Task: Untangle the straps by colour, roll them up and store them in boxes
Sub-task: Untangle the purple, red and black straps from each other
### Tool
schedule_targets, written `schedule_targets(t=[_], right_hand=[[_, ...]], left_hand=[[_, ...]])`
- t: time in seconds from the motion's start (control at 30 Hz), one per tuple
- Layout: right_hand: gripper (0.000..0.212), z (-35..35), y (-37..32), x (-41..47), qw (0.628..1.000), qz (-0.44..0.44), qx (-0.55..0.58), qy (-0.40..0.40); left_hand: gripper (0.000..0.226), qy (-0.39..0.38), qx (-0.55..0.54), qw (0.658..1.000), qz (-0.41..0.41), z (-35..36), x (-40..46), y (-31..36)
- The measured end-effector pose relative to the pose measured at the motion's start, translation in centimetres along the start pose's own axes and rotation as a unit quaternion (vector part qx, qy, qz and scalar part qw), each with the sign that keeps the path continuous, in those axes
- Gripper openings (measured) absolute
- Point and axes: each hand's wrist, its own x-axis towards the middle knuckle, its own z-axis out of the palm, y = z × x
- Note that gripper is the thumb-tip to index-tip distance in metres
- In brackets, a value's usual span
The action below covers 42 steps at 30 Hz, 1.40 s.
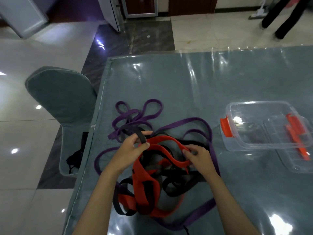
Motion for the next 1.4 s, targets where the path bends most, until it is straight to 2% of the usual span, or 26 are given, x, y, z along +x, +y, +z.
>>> schedule_targets(t=[0.1, 0.17, 0.3, 0.37, 0.47, 0.5, 0.53, 0.6, 0.63, 0.73, 0.87, 0.97, 1.0, 1.13, 1.3, 1.4], right_hand=[[0.02, -0.2, -0.7, -1.4, 0.994, -0.04, 0.102, 0.013], [0.023, -0.7, -1.4, -2.2, 0.986, -0.062, 0.156, -0.003], [0.025, -1.2, -3.7, -3.7, 0.972, -0.114, 0.2, -0.054], [0.025, -0.9, -5.3, -4.9, 0.961, -0.094, 0.251, -0.071], [0.022, -0.6, -6.4, -5.8, 0.952, -0.094, 0.28, -0.076], [0.017, -0.6, -6.5, -6.1, 0.939, -0.079, 0.318, -0.101], [0.024, -0.6, -6.6, -6.3, 0.915, -0.049, 0.38, -0.13], [0.053, -0.8, -6.6, -7.0, 0.863, -0.01, 0.468, -0.191], [0.058, -0.8, -6.6, -7.4, 0.867, -0.024, 0.457, -0.199], [0.057, -0.4, -6.6, -8.4, 0.911, -0.069, 0.353, -0.202], [0.054, -0.4, -7.1, -9.5, 0.945, -0.075, 0.282, -0.146], [0.075, -0.4, -6.9, -10.1, 0.947, -0.05, 0.281, -0.145], [0.073, -0.5, -6.8, -10.3, 0.949, -0.043, 0.274, -0.153], [0.036, -0.6, -6.5, -10.8, 0.946, -0.081, 0.249, -0.19], [0.037, 0.3, -6.6, -10.5, 0.945, -0.087, 0.267, -0.17], [0.025, 0.4, -5.9, -9.5, 0.946, -0.094, 0.284, -0.128]], left_hand=[[0.063, -0.056, 0.014, 0.998, 0.008, 0.3, -0.9, 0.2], [0.077, -0.096, 0.06, 0.993, 0.031, 0.8, -1.4, 0.4], [0.079, -0.099, 0.087, 0.987, 0.095, 3.0, -2.7, 1.1], [0.084, -0.1, 0.169, 0.968, 0.157, 4.3, -3.3, 1.3], [0.098, -0.086, 0.338, 0.913, 0.212, 5.9, -3.9, 1.6], [0.101, -0.074, 0.362, 0.905, 0.209, 6.3, -4.1, 1.8], [0.101, -0.058, 0.374, 0.904, 0.2, 6.7, -4.4, 1.9], [0.094, -0.013, 0.39, 0.9, 0.197, 7.3, -5.1, 1.9], [0.087, 0.01, 0.383, 0.9, 0.207, 7.5, -5.4, 1.7], [0.067, 0.039, 0.311, 0.921, 0.233, 7.7, -5.9, 0.7], [0.05, 0.027, 0.256, 0.93, 0.261, 7.6, -6.6, -0.4], [0.039, -0.006, 0.233, 0.935, 0.268, 7.3, -6.9, -0.8], [0.039, -0.032, 0.228, 0.936, 0.268, 7.1, -7.0, -0.9], [0.041, -0.115, 0.229, 0.933, 0.251, 6.1, -7.5, -0.7], [0.044, -0.122, 0.225, 0.934, 0.249, 4.1, -7.8, -0.6], [0.04, -0.103, 0.21, 0.951, 0.201, 1.7, -8.1, -1.4]])
